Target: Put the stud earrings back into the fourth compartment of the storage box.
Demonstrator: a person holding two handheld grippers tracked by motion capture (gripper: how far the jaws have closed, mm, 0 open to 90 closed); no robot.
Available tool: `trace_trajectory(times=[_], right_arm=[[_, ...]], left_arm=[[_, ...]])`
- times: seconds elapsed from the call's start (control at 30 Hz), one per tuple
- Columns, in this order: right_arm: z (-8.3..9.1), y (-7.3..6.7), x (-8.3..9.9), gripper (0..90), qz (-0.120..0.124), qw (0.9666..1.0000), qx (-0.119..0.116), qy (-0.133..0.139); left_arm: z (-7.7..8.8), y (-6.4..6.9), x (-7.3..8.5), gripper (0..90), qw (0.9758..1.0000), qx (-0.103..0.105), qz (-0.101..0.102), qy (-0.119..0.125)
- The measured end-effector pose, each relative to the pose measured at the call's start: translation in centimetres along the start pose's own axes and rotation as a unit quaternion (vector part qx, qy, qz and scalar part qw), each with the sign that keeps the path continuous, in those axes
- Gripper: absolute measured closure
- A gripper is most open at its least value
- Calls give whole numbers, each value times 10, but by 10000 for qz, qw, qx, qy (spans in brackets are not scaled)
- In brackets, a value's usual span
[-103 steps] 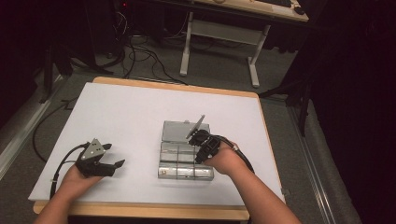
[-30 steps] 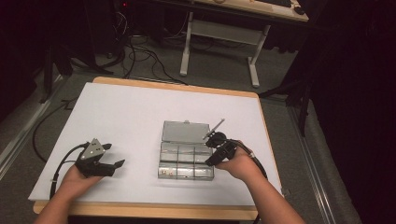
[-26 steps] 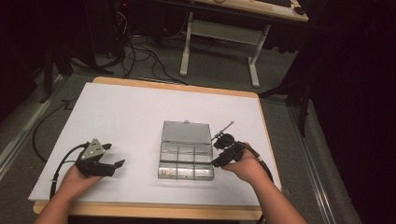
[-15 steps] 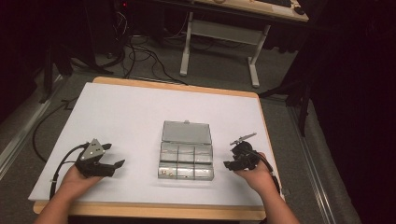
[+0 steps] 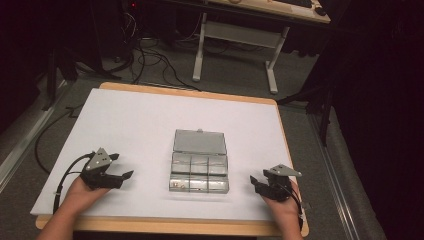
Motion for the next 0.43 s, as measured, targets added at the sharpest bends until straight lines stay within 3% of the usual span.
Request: trace_trajectory(times=[0.03, 0.13, 0.43], right_arm=[[-2, 5, 1, 358, -244, 9997, -22, 14], [-3, 11, 0, 337, -468, 9989, 8, 101], [-6, 10, -1, 319, -514, 9986, 49, 86]], left_arm=[[0, 0, 0, 181, 10000, -22, -24, 0], [0, 0, 0, 181, 10000, -72, -60, -13], [-1, 1, 0, 181, 10000, -33, -72, -25]])
Point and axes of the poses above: each handheld gripper's, and its own axes: z roughly backward along the jaws, x roughly out of its underside, y roughly to its right, the point moved 8 cm from there along -z, roughly forward along the jaws, and after that the axes turned 1 degree about -y, right-handed, at the moved point
